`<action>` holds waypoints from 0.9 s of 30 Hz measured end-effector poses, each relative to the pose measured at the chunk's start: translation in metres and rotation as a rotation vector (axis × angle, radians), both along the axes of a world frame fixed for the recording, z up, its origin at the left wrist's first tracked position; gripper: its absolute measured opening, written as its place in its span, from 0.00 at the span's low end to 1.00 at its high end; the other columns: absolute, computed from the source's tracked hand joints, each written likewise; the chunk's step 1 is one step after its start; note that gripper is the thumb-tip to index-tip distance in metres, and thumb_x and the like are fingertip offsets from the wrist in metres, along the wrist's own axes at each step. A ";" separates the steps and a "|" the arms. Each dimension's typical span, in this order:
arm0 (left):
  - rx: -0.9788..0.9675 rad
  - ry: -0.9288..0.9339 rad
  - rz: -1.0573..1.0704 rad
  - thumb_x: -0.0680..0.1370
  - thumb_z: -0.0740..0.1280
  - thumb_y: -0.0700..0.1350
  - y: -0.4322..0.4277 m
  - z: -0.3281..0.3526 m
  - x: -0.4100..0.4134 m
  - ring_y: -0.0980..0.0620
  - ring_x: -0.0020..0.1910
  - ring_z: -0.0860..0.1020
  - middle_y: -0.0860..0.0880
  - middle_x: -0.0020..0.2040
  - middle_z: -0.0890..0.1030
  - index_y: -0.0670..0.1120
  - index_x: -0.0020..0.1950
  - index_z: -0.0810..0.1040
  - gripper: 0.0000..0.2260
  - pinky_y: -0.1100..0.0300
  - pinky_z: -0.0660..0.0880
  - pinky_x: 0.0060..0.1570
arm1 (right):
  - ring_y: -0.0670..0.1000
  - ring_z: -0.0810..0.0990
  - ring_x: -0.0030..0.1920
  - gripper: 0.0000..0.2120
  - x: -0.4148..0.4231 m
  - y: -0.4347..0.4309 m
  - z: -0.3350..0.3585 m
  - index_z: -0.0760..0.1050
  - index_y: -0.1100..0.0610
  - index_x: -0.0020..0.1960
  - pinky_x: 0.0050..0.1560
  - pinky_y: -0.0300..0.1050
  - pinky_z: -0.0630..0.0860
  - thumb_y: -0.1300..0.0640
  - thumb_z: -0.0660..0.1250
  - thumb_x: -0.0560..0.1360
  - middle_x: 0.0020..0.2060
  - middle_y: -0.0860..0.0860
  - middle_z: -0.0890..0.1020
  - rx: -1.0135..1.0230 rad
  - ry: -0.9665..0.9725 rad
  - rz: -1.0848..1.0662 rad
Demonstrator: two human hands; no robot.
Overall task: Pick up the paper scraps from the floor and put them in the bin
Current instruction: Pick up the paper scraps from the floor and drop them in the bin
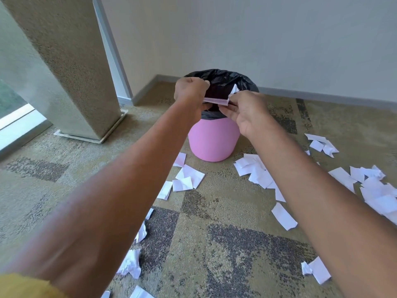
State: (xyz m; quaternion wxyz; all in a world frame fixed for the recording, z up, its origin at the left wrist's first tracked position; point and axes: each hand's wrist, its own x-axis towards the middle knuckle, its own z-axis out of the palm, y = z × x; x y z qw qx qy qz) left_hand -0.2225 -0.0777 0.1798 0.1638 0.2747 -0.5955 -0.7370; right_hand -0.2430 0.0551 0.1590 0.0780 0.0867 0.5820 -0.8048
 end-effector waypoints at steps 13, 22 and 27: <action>0.124 0.164 -0.092 0.79 0.73 0.40 -0.010 0.009 0.005 0.53 0.56 0.76 0.47 0.60 0.80 0.45 0.61 0.81 0.11 0.38 0.83 0.58 | 0.59 0.84 0.51 0.23 0.010 0.003 0.010 0.73 0.64 0.74 0.59 0.58 0.86 0.72 0.68 0.79 0.50 0.56 0.83 -0.119 0.025 -0.003; -0.193 -0.030 -0.342 0.82 0.70 0.41 -0.039 0.005 0.048 0.46 0.44 0.87 0.44 0.45 0.86 0.45 0.54 0.81 0.02 0.46 0.85 0.54 | 0.51 0.85 0.36 0.06 0.033 -0.001 -0.003 0.82 0.62 0.53 0.41 0.45 0.84 0.69 0.69 0.79 0.38 0.56 0.85 -0.019 0.066 0.150; -0.496 -0.249 -0.524 0.82 0.72 0.43 -0.085 -0.009 0.094 0.46 0.47 0.86 0.40 0.52 0.88 0.44 0.56 0.81 0.05 0.49 0.85 0.53 | 0.51 0.83 0.35 0.03 0.065 -0.020 -0.029 0.81 0.61 0.52 0.37 0.43 0.81 0.67 0.71 0.80 0.37 0.56 0.84 0.107 0.057 0.354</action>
